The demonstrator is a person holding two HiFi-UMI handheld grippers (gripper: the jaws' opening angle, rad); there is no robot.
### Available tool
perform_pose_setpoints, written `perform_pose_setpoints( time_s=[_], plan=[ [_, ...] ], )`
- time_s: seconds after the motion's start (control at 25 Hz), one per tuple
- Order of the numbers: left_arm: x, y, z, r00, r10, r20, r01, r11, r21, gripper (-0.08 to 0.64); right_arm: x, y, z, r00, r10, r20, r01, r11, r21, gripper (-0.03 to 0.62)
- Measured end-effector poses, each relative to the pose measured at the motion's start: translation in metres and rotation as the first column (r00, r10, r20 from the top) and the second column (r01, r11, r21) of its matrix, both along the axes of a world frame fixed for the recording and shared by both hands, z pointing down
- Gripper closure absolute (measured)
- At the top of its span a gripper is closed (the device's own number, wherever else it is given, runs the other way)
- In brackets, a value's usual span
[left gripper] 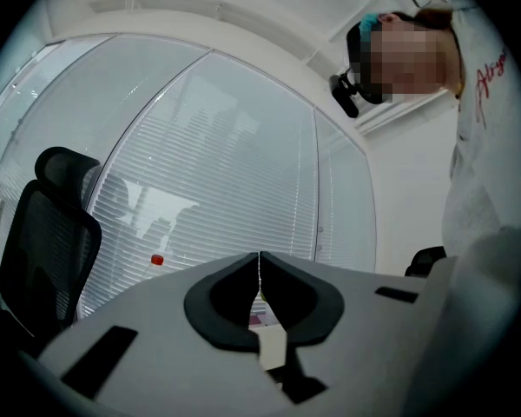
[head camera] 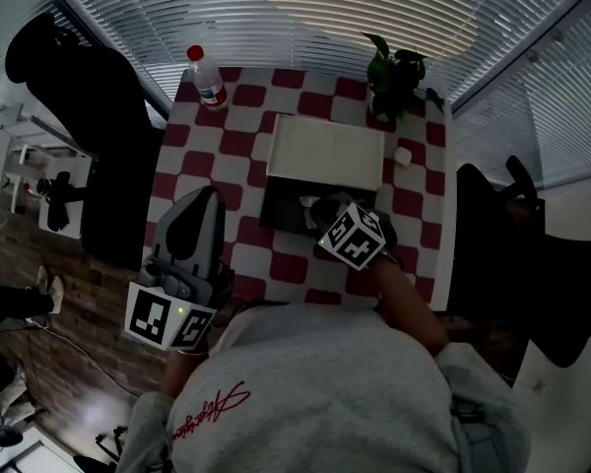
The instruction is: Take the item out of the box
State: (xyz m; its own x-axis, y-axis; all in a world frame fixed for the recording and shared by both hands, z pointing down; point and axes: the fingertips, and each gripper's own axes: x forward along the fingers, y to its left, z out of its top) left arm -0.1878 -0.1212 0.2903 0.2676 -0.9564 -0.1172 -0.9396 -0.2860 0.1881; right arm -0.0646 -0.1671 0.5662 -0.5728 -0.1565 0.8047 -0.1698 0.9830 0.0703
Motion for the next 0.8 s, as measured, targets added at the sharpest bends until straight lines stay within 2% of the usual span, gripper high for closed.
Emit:
perform_pose_setpoints(
  time_s=[0.8],
  plan=[
    [0.003,-0.002,0.001,1.0,0.009,0.001,-0.009,1.0,-0.002,0.543,-0.001,-0.003,-0.013,0.996,0.043,0.081,-0.043,0.999,-0.006,0.571]
  ],
)
